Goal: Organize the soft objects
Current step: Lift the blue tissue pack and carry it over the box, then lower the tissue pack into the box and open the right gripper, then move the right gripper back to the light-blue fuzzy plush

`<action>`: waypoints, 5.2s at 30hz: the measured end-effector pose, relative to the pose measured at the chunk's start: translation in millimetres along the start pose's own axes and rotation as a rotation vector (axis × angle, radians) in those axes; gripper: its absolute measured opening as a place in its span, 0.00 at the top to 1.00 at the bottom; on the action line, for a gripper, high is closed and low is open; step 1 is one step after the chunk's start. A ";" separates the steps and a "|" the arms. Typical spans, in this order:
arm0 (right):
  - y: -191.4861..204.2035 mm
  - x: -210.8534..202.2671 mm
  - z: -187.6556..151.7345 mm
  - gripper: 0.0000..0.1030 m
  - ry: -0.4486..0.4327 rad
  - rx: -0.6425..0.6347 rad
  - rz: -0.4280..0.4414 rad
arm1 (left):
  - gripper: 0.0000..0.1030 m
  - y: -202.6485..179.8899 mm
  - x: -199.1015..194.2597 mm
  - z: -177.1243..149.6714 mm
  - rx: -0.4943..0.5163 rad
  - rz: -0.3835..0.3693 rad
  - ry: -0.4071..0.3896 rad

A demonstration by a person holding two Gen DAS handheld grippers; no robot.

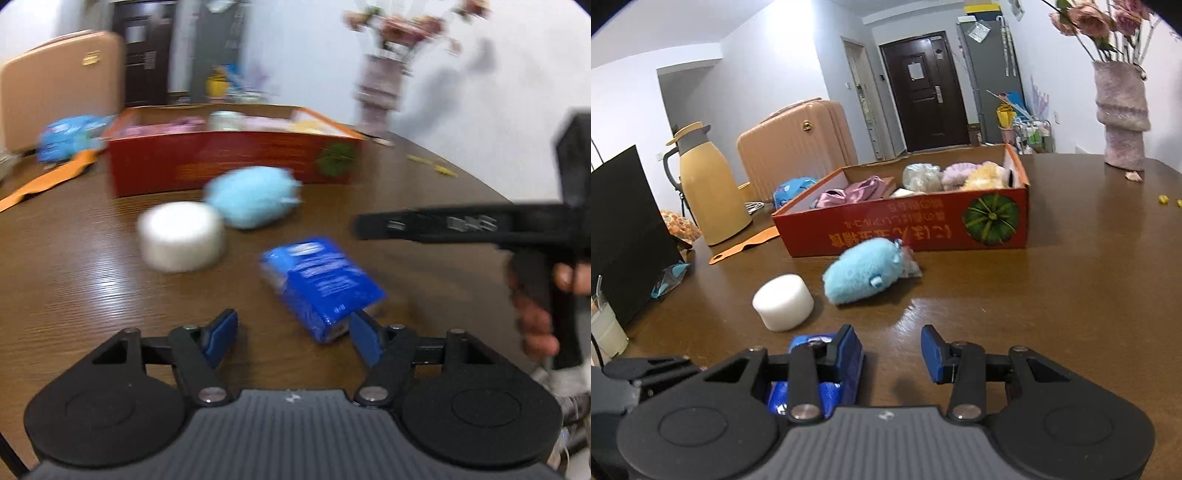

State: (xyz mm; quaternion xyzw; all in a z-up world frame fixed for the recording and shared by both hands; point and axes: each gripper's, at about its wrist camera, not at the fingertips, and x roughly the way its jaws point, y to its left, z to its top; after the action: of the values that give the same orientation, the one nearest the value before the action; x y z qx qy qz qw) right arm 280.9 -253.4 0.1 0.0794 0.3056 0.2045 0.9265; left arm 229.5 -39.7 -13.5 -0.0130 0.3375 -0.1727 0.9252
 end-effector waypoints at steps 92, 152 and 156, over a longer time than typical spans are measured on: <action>33.6 -34.8 172.5 0.20 -0.122 -0.244 -0.198 | 0.10 65.5 -74.4 185.7 0.011 0.235 -0.207; 9.4 31.1 -6.9 0.66 0.044 0.225 0.097 | 0.38 48.8 3.7 21.5 -0.173 -0.036 -0.017; 8.7 -9.5 -32.5 0.59 0.083 0.202 0.128 | 0.38 29.9 -6.5 11.6 -0.174 -0.145 -0.004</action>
State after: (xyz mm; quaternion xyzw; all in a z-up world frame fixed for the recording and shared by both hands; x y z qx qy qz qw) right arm 251.6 -248.9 -18.5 0.1830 0.3572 0.2344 0.8855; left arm 241.5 -10.5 -4.7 -0.1181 0.3473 -0.2094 0.9064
